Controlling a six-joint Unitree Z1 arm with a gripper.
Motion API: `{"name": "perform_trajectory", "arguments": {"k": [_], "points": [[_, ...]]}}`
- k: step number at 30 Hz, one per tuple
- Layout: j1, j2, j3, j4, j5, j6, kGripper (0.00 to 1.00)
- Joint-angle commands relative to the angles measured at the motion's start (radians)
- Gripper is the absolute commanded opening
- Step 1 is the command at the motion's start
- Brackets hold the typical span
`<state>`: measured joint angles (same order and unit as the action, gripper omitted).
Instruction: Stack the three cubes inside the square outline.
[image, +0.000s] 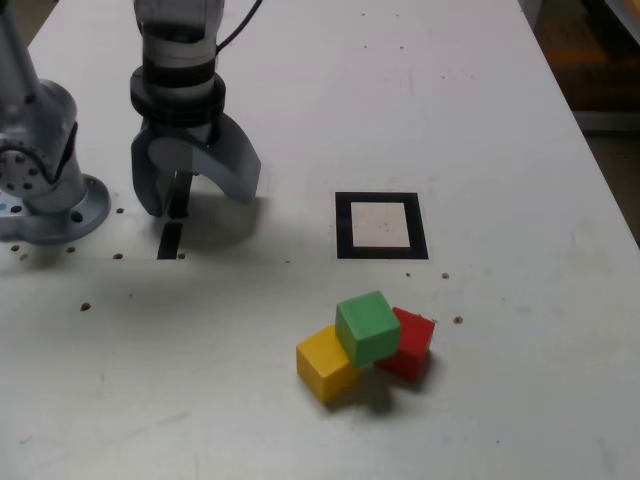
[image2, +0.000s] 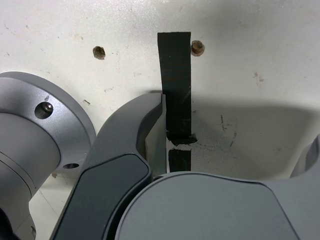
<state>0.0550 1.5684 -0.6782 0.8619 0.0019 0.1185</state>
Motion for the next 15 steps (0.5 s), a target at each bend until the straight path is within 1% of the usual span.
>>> {"name": "perform_trajectory", "arguments": {"k": [1, 10, 15], "points": [[-0.001, -0.004, 0.003, -0.001, 0.0, 0.0, 0.98], [-0.001, -0.005, 0.007, 0.001, -0.001, 0.0, 0.98], [-0.008, -0.029, -0.013, 0.027, 0.005, -0.01, 0.98]]}}
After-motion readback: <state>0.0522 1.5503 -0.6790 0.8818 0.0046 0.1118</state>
